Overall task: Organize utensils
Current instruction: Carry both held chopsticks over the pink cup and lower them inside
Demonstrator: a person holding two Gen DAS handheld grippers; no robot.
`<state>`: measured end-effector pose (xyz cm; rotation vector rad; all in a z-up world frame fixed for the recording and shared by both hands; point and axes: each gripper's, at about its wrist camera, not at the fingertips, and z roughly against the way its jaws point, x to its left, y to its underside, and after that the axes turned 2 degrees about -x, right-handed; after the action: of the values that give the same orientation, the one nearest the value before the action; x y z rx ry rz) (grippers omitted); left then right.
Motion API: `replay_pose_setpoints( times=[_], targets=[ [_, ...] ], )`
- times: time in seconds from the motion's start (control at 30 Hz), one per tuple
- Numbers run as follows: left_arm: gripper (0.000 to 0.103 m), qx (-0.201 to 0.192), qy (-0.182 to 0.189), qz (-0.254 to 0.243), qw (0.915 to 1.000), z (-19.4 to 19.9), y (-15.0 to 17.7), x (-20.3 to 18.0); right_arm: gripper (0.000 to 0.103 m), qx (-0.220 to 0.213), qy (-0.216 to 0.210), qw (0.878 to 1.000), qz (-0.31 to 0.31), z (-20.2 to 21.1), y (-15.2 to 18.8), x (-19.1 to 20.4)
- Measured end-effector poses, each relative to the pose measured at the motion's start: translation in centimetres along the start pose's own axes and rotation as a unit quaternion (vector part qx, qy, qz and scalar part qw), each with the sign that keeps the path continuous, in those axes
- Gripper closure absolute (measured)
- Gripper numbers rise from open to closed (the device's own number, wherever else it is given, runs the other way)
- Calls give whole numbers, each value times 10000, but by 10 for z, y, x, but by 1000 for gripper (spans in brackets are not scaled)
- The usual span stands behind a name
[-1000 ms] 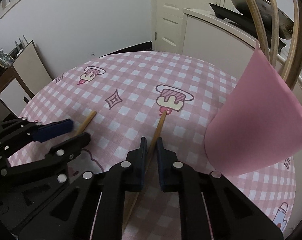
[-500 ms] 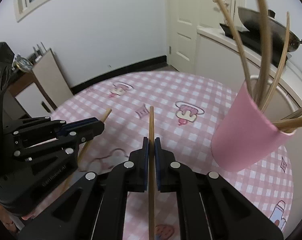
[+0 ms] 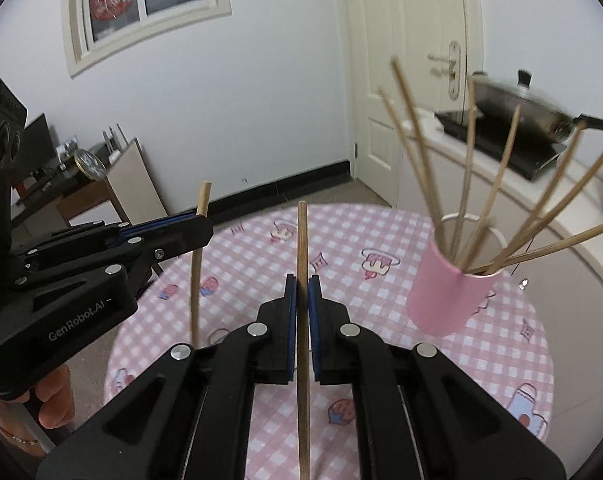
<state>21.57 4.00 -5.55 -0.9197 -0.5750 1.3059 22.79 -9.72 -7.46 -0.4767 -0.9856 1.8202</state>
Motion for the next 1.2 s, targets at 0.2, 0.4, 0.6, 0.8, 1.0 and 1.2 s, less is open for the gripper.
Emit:
replay_pose_setpoints(
  times=[0.2,0.4,0.6,0.8,1.0,1.2],
  targets=[
    [98,-354,129,-121,9992,35,-5,-21,99,-374,5,9993,-67,43,-1,-6],
    [98,-545,238,-180,9981,50,-7,-40,99,-684,74,9976,-104,75,0,-15],
    [98,-748,330,-211,9964,57,-16,-54,99,-961,213,9950,-141,98,-6,-30],
    [98,-927,419,-112,9948,53,-37,-60,99,-1230,402,9915,-162,117,-24,-47],
    [98,-1229,460,-38,9913,47,-65,-69,99,-1542,621,9861,-83,131,-44,-56],
    [98,-1574,520,64,9861,35,-95,-81,99,-1897,847,9782,56,130,-65,-66]
  ],
)
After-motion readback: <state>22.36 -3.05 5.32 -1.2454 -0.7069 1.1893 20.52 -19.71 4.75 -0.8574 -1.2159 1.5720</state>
